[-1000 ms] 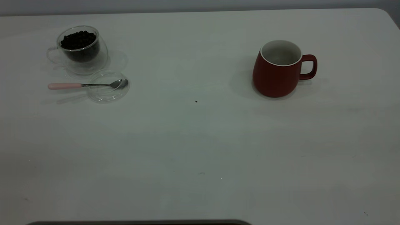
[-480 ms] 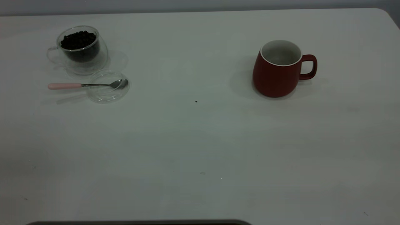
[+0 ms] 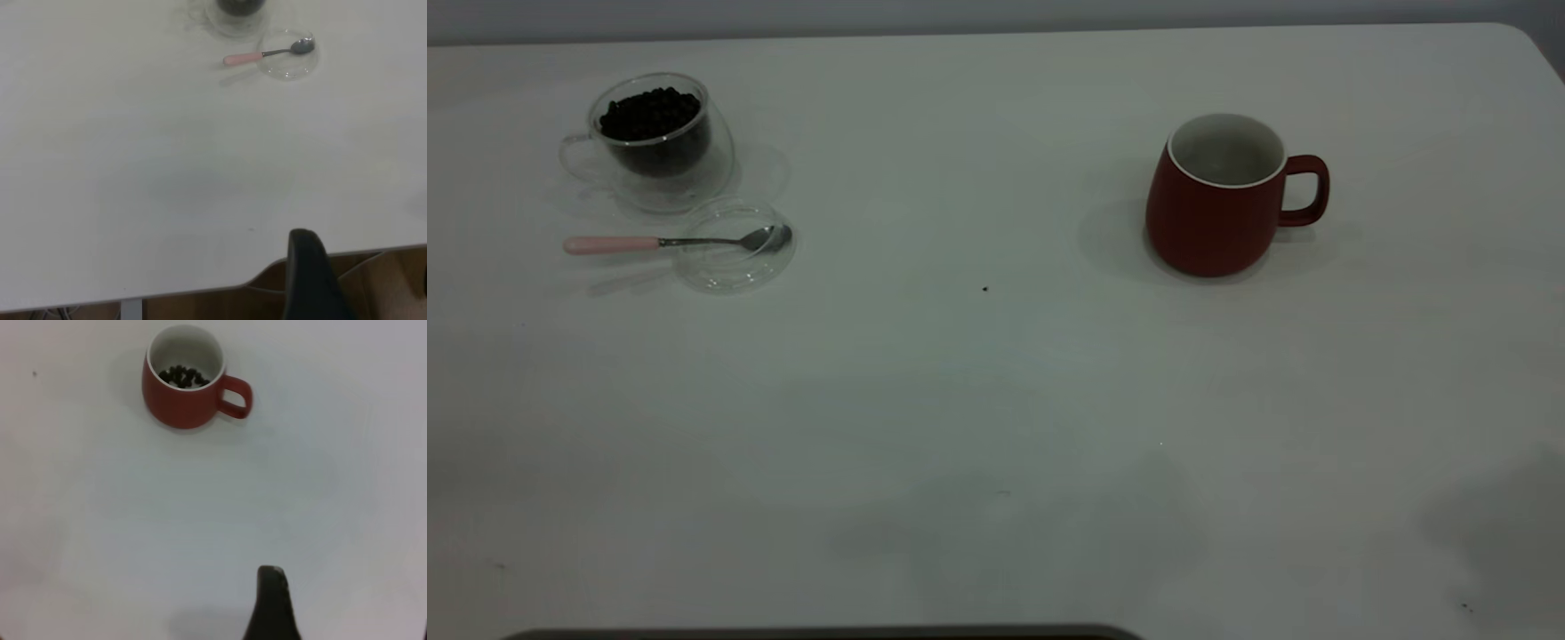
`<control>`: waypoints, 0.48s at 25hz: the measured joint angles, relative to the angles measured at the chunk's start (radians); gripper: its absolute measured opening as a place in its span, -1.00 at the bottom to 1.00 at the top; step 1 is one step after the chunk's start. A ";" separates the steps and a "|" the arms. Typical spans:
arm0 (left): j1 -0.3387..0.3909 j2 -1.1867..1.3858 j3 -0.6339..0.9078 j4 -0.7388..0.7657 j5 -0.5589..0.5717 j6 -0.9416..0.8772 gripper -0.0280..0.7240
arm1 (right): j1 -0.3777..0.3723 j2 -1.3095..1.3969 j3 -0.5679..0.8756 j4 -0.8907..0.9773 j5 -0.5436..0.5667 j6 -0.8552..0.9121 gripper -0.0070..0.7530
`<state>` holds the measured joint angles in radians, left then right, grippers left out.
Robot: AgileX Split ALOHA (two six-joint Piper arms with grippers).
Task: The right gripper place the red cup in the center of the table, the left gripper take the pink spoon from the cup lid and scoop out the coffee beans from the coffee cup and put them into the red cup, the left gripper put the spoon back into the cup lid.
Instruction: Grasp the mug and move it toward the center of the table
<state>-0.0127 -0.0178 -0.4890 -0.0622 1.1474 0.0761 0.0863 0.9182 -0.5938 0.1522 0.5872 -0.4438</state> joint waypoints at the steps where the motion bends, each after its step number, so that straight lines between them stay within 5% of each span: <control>1: 0.000 0.000 0.000 0.000 0.000 0.000 0.31 | 0.000 0.089 -0.027 0.020 -0.032 -0.031 0.64; 12: 0.000 0.000 0.000 0.000 0.000 0.000 0.31 | 0.000 0.900 -0.438 0.220 -0.089 -0.552 0.56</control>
<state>-0.0127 -0.0178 -0.4890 -0.0622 1.1474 0.0761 0.0863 1.8179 -1.0315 0.3721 0.4982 -0.9959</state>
